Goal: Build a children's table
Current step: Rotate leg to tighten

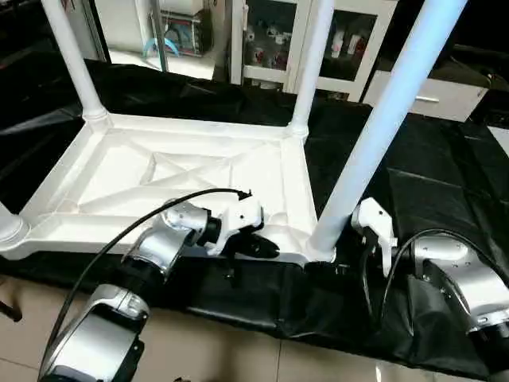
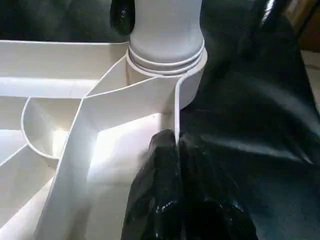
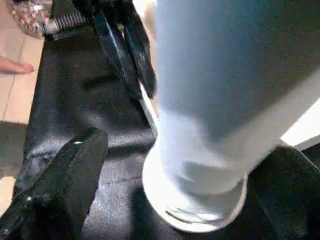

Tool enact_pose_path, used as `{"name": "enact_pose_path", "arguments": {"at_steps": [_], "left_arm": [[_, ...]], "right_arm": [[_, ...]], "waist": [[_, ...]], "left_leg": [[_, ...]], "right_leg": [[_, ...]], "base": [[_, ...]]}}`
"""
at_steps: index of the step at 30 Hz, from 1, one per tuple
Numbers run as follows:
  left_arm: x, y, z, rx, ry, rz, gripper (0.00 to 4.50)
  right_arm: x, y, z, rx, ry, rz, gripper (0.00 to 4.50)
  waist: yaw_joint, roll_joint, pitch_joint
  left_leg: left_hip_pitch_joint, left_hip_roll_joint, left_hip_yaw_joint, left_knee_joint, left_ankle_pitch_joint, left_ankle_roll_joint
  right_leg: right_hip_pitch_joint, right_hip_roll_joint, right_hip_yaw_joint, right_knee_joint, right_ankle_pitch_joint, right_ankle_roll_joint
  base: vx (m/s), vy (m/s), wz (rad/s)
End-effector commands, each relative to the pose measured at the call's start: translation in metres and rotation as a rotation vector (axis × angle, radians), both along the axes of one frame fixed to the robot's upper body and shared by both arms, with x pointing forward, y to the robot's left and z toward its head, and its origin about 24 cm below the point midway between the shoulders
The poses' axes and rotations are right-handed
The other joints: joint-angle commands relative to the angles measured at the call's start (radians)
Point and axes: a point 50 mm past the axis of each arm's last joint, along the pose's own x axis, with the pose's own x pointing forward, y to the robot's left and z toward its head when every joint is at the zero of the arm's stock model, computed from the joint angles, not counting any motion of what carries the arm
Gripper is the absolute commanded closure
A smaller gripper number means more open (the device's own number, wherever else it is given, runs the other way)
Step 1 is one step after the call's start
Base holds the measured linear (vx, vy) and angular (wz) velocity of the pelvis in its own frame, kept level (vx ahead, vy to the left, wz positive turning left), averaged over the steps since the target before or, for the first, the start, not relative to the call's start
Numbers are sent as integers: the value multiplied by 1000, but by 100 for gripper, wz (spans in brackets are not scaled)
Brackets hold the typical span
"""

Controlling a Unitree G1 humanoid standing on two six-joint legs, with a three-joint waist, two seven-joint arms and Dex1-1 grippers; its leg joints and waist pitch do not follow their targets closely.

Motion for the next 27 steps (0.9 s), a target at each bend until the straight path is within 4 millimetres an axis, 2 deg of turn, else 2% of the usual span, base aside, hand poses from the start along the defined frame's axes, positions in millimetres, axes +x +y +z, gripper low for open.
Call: {"name": "enact_pose_path", "arguments": {"at_steps": [1, 4, 5, 8, 9, 10, 11, 13, 16, 17, 25, 27], "left_arm": [[-10, -7, -9, 37, 52, -84, 450], [-12, -6, -8, 37, 65, -97, 450], [-13, -5, -8, 35, 74, -104, 450], [-14, -4, -7, 39, 79, -112, 450], [-14, -4, -7, 39, 79, -112, 450], [-15, -3, -7, 40, 80, -112, 450], [-15, -3, -7, 42, 81, -112, 450], [-15, -2, -7, 47, 80, -109, 450], [-15, -2, -7, 50, 78, -106, 450], [-15, -2, -7, 51, 77, -104, 450], [-15, -3, -7, 55, 75, -101, 450], [-14, -2, -7, 59, 73, -100, 450]], "right_arm": [[1, 2, -1, -24, -14, 18, 7], [4, 2, 0, -13, -23, 19, 7], [5, 1, 1, -9, -25, 21, 7], [6, 0, 2, -13, -24, 25, 7], [6, 0, 2, -13, -24, 25, 7], [6, -1, 2, -14, -23, 29, 7], [6, -1, 1, -13, -20, 33, 7], [5, 0, 0, -14, -8, 57, 40], [3, 0, -1, -11, 3, 77, 51], [3, 0, -1, -8, 5, 81, 77], [3, 0, -3, -4, 19, 88, 141], [1, -1, -7, -19, 37, 100, 172]], "waist": [[-1, -11, -59], [2, -11, -59], [3, -14, -60], [3, -16, -61], [4, -15, -60], [3, -19, -60], [4, -17, -60], [4, -18, -60], [4, -18, -61], [4, -18, -61], [4, -17, -62], [4, -18, -63]], "left_leg": [[3, 15, 11, -73, -173, 70], [6, 16, 10, -74, -180, 63], [7, 16, 11, -73, -175, 64], [5, 15, 11, -72, -154, 75], [5, 14, 12, -71, -154, 79], [6, 15, 12, -71, -155, 80], [6, 15, 11, -71, -158, 79], [6, 16, 11, -71, -157, 78], [6, 16, 11, -71, -158, 77], [6, 15, 11, -71, -155, 78], [6, 15, 11, -68, -137, 88], [6, 14, 11, -68, -134, 86]], "right_leg": [[63, -24, 29, -56, -210, -227], [63, -23, 29, -54, -196, -232], [63, -22, 29, -52, -178, -236], [66, -22, 29, -47, -141, -248], [66, -22, 29, -48, -148, -249], [66, -22, 29, -49, -154, -248], [66, -23, 29, -49, -162, -247], [65, -23, 29, -49, -162, -247], [66, -22, 29, -47, -155, -250], [67, -22, 29, -46, -150, -250], [68, -21, 28, -44, -125, -261], [68, -21, 28, -42, -121, -262]], "base": [[0, 0, 0], [0, 0, 0], [0, 0, 0], [0, 0, 0], [0, 0, 0], [0, 0, 0], [0, 0, 0], [0, 0, 0], [0, 0, 0], [0, 0, 0], [0, 0, 0], [0, 0, 0]]}}
